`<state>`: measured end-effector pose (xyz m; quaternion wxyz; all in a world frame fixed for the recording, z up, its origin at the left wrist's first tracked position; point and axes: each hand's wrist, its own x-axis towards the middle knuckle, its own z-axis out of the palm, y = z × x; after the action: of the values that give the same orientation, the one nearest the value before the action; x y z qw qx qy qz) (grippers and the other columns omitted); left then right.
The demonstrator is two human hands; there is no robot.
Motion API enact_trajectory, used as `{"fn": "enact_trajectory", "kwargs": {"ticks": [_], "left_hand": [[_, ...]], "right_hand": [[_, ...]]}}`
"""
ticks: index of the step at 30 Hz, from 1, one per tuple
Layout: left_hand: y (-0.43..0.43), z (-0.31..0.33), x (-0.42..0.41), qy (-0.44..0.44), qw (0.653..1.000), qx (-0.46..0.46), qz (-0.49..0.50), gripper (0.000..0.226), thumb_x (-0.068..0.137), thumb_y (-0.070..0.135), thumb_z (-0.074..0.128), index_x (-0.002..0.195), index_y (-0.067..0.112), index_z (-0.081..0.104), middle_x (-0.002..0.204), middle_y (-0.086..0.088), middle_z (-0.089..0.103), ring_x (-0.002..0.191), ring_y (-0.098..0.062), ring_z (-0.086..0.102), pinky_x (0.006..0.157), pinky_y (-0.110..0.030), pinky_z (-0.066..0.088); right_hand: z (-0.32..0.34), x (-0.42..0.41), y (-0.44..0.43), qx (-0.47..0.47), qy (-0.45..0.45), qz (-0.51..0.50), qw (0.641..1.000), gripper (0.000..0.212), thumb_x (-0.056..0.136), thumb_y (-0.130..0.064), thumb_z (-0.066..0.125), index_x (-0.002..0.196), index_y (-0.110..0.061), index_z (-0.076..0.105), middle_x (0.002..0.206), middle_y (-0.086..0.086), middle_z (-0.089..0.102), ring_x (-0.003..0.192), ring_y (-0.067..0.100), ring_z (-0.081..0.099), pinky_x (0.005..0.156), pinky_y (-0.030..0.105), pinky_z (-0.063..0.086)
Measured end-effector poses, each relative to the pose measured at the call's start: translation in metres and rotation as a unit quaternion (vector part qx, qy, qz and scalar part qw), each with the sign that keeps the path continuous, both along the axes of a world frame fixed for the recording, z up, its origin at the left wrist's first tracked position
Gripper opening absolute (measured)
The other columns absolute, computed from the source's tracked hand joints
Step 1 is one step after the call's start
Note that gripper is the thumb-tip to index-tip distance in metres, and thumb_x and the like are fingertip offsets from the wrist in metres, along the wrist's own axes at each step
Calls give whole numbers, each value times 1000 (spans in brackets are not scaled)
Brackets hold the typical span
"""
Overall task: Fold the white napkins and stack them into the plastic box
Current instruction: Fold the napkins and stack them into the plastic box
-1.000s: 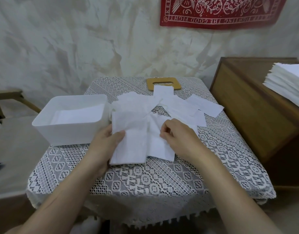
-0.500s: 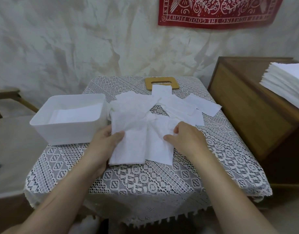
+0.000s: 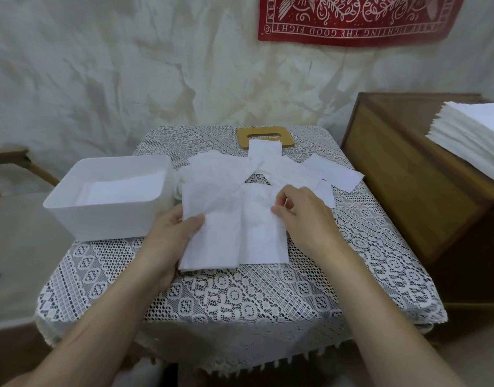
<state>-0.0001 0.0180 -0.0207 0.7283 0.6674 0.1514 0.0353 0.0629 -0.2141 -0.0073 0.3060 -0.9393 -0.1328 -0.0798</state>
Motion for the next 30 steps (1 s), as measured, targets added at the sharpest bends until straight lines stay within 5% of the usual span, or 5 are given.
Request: {"fn": "enact_trajectory", "kwargs": {"ticks": [5, 12, 16, 21, 30], "left_hand": [[-2, 1, 1, -3, 1000, 3, -7, 19, 103, 14, 59, 116, 22, 70, 106, 0, 80, 93, -20, 77, 72, -36, 60], [-9, 2, 2, -8, 1000, -7, -10, 19, 103, 13, 59, 113, 26, 70, 102, 6, 81, 85, -14, 78, 64, -31, 61], [-12, 2, 3, -8, 1000, -10, -14, 20, 103, 13, 59, 113, 27, 70, 100, 6, 81, 82, -12, 78, 60, -28, 61], [-13, 2, 4, -1, 1000, -8, -13, 21, 103, 14, 60, 117, 25, 70, 107, 4, 80, 95, -20, 77, 74, -38, 60], [-17, 5, 3, -7, 1000, -15, -13, 16, 104, 17, 57, 113, 24, 70, 103, 5, 81, 89, -14, 78, 74, -35, 60]], "right_hand": [[-1, 0, -12, 28, 17, -7, 999, 11, 104, -33, 55, 99, -23, 52, 76, -1, 63, 73, 23, 59, 66, 36, 43], [-10, 6, -18, 106, 65, -48, 991, 21, 97, -21, 63, 114, -29, 53, 92, -10, 60, 83, 18, 62, 79, 48, 57], [-14, 12, -21, 136, 95, -78, 983, 35, 97, -21, 64, 130, -25, 53, 100, -5, 66, 87, 20, 65, 69, 33, 50], [-16, 16, -23, 132, 103, -76, 983, 21, 96, -22, 64, 116, -29, 65, 97, -5, 69, 86, 21, 66, 70, 30, 47], [-6, 10, -22, 177, 37, -87, 980, 7, 99, -31, 64, 98, -24, 65, 90, -10, 66, 85, 17, 62, 75, 33, 48]]}}
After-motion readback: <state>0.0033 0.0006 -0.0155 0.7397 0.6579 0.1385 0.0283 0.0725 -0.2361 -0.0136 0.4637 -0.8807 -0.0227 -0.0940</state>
